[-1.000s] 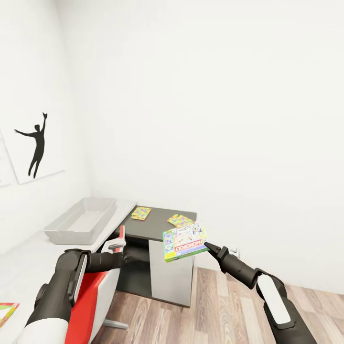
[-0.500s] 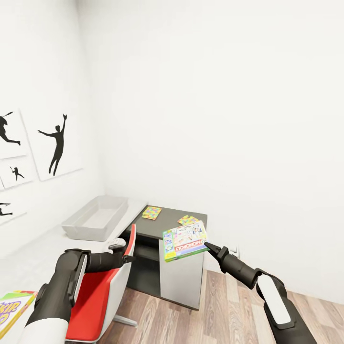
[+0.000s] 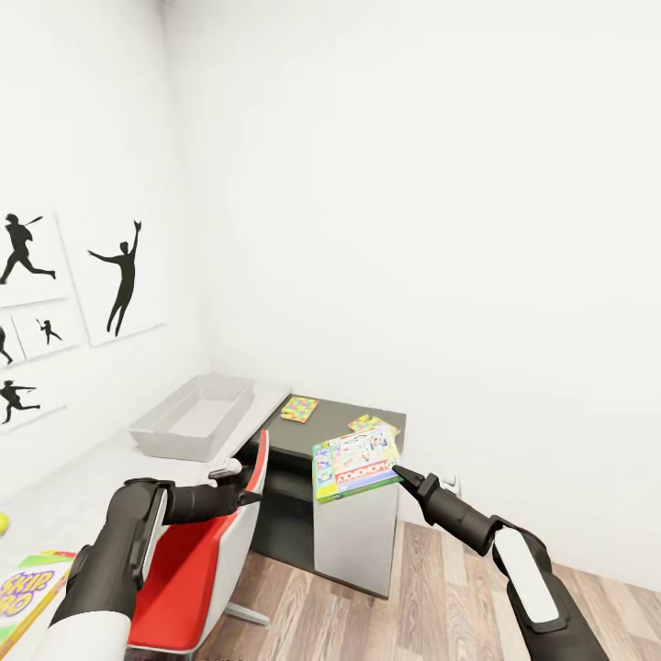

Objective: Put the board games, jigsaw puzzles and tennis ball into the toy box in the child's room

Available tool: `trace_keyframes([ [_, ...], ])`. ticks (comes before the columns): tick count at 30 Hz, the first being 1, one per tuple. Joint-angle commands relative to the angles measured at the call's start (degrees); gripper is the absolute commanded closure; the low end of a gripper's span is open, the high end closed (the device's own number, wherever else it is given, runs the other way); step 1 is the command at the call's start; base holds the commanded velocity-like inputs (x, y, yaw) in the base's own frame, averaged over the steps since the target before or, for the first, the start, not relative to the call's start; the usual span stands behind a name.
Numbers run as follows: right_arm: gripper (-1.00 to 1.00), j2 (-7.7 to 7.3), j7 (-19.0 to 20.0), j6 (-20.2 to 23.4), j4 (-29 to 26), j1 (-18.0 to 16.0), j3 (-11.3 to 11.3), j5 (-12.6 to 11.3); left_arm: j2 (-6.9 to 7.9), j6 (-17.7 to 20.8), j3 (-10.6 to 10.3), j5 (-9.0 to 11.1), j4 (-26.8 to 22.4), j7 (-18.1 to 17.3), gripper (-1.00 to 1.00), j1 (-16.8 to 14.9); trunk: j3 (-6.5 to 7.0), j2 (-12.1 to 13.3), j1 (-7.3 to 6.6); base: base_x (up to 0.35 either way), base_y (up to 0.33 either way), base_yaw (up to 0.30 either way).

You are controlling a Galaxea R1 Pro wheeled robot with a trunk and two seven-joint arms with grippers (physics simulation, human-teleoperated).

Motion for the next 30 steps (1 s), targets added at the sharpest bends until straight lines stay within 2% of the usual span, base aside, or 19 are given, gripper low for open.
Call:
trace_keyframes([
  [1,1.0,0.01,0.2,0.4,0.0,0.0,-0.1,0.0,-0.08,0.2,0.2,-0.6,0.0,-0.6,-1.0,-0.1,0.01,0.0,0.02,0.0,0.0,0.225],
  [12,1.0,0.06,0.0,0.5,0.0,-0.3,-0.1,0.0,0.29,0.4,0.6,-0.2,-0.7,-1.3,-1.0,-0.1,0.1,0.0,0.02,0.0,0.0,0.085],
  [14,1.0,0.13,-0.7,0.9,0.0,-1.6,0.0,0.1,0.46,0.5,0.8,-0.1,-0.7,-1.4,-1.0,-0.1,0.11,0.0,0.02,0.0,0.0,0.005],
  [18,1.0,0.26,-5.8,3.0,0.0,-8.7,0.7,-0.2,0.53,0.9,0.9,-0.1,-0.8,-1.4,-1.0,-0.6,0.11,0.0,0.02,0.0,0.0,0.002],
  [19,1.0,0.59,-8.0,5.1,0.1,-11.5,0.8,-0.3,0.56,1.1,0.9,-0.2,-0.8,-1.4,-1.0,-2.4,0.11,0.0,0.02,0.0,0.0,0.0],
  [20,1.0,0.72,-9.0,6.2,0.2,-12.8,0.8,-0.3,0.59,1.2,0.9,-0.3,-0.6,-1.4,-1.0,-3.5,0.11,0.0,0.02,0.0,0.0,0.0],
  [21,1.0,1.08,-12.4,9.1,0.6,-17.4,0.9,-0.4,0.82,1.3,1.0,-0.4,0.5,-1.4,-1.0,-7.8,0.11,0.0,0.02,0.0,0.0,0.0],
  [22,1.0,1.2,-13.6,9.9,0.9,-19.1,0.9,-0.4,0.97,1.3,1.0,-0.5,1.3,-1.4,-1.0,-9.5,0.11,0.0,0.02,0.0,0.0,0.0],
  [23,1.0,1.63,-16.1,11.2,2.1,-22.5,1.0,-0.4,1.49,1.3,1.0,-0.6,3.9,-1.4,-1.0,-12.7,0.11,0.0,0.02,0.0,0.0,0.0],
  [24,1.0,2.41,-18.7,12.0,4.1,-25.9,1.0,-0.5,2.26,1.3,1.0,-0.6,7.9,-1.2,-1.0,-15.9,0.11,0.0,0.02,0.0,0.0,0.0],
  [25,1.0,2.88,-20.0,12.3,5.5,-27.6,1.0,-0.5,2.74,1.3,1.0,-0.6,10.3,-1.2,-1.0,-17.6,0.11,0.0,0.02,0.0,0.0,0.0],
  [26,1.0,3.81,-22.3,12.8,8.7,-31.1,1.0,-0.5,3.91,1.3,1.2,-0.5,15.8,-1.1,-1.0,-21.1,0.11,0.0,0.02,0.0,0.0,0.0],
  [27,1.0,4.23,-23.4,12.9,10.5,-32.8,1.0,-0.5,4.51,1.3,1.3,-0.5,18.6,-1.0,-1.0,-23.0,0.11,0.0,0.02,0.0,0.0,0.0],
  [29,1.0,5.52,-26.6,13.0,18.7,-39.0,0.9,-0.5,6.64,1.3,1.7,-0.4,29.7,-0.7,-1.0,-30.6,0.11,0.0,0.02,0.0,0.0,0.0],
  [30,1.0,5.74,-27.1,12.9,20.6,-40.3,0.9,-0.5,7.07,1.3,1.7,-0.4,32.2,-0.7,-1.0,-32.3,0.11,0.0,0.02,0.0,0.0,0.0],
])
